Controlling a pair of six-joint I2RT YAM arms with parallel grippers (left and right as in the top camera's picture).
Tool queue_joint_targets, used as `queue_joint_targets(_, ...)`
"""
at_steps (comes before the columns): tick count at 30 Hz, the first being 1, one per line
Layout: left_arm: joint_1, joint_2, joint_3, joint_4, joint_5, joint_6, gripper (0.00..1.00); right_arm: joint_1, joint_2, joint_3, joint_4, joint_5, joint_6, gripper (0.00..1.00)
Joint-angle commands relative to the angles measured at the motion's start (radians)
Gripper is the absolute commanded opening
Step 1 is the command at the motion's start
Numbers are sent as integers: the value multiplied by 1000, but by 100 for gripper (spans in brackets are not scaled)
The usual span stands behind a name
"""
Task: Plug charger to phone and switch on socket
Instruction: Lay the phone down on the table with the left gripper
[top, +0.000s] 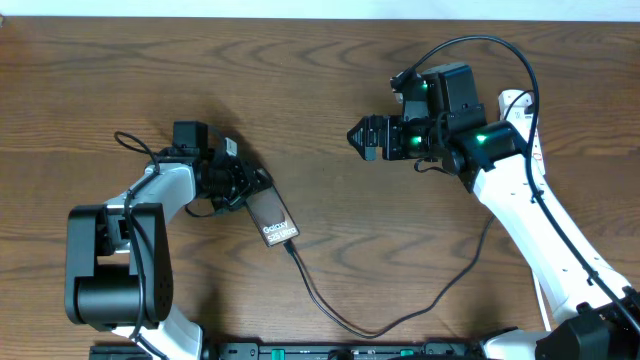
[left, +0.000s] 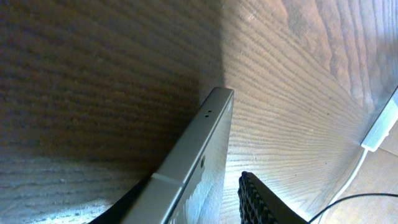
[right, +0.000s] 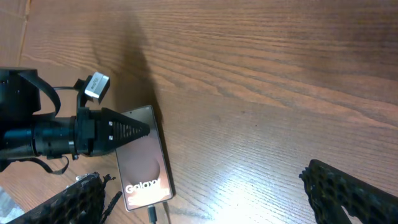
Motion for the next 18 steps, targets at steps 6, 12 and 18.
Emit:
queue_joint_targets(6, -3, 10, -11, -51, -96, 13, 42, 11, -12, 10, 1, 4, -18, 99)
queue_joint_targets(12, -3, 10, -11, -102, -195, 13, 43, 11, -12, 10, 4, 4, -18, 99)
queue_joint_targets(18, -3, 10, -11, -118, -233, 13, 43, 11, -12, 10, 4, 4, -18, 99)
